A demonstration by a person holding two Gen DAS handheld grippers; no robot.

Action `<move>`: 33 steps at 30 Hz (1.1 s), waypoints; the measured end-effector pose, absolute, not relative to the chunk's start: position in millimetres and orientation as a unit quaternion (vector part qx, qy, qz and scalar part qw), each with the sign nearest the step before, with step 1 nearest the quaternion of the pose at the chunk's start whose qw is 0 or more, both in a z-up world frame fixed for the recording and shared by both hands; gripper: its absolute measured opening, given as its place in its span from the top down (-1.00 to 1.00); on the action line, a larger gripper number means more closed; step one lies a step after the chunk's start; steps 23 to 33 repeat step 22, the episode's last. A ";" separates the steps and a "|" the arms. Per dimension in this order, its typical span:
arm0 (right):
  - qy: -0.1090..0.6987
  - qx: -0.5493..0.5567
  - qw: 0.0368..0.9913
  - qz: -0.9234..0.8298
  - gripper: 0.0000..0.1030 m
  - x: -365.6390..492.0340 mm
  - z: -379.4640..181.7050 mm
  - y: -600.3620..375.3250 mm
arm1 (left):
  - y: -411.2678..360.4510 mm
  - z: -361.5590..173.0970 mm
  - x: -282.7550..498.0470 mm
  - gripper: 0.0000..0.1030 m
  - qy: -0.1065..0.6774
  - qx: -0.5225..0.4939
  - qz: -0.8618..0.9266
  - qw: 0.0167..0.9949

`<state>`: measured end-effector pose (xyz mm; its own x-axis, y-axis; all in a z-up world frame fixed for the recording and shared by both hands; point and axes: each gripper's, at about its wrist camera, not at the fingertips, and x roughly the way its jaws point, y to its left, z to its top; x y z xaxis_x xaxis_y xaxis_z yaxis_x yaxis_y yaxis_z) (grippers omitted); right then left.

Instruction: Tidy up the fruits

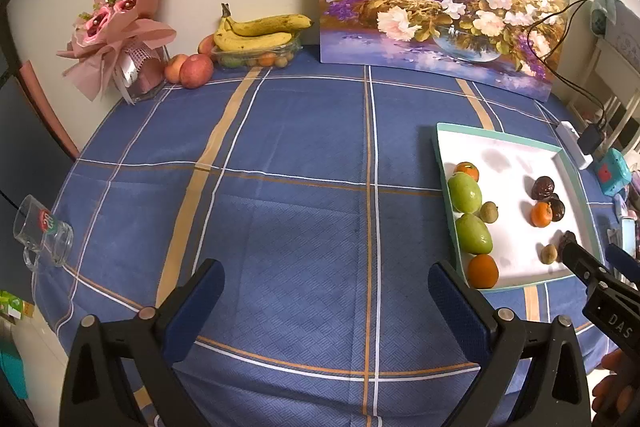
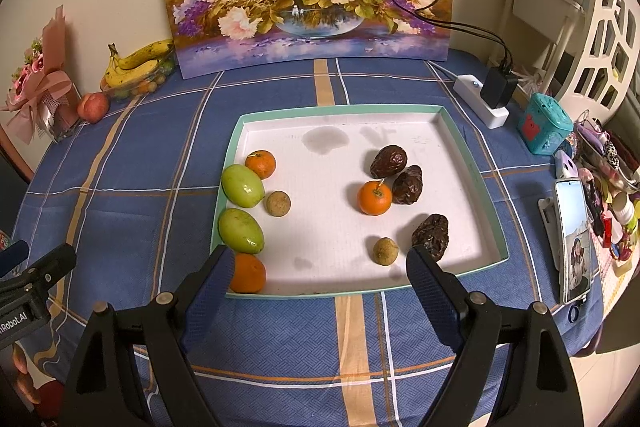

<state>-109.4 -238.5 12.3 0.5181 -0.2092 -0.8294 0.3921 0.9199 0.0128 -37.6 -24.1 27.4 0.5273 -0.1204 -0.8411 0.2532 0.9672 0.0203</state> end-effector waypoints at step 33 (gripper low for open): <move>0.460 0.099 0.865 -0.173 -0.71 -109.3 11.9 -238.5 | -22.1 30.0 -38.9 -1.00 0.470 0.073 -0.097 0.874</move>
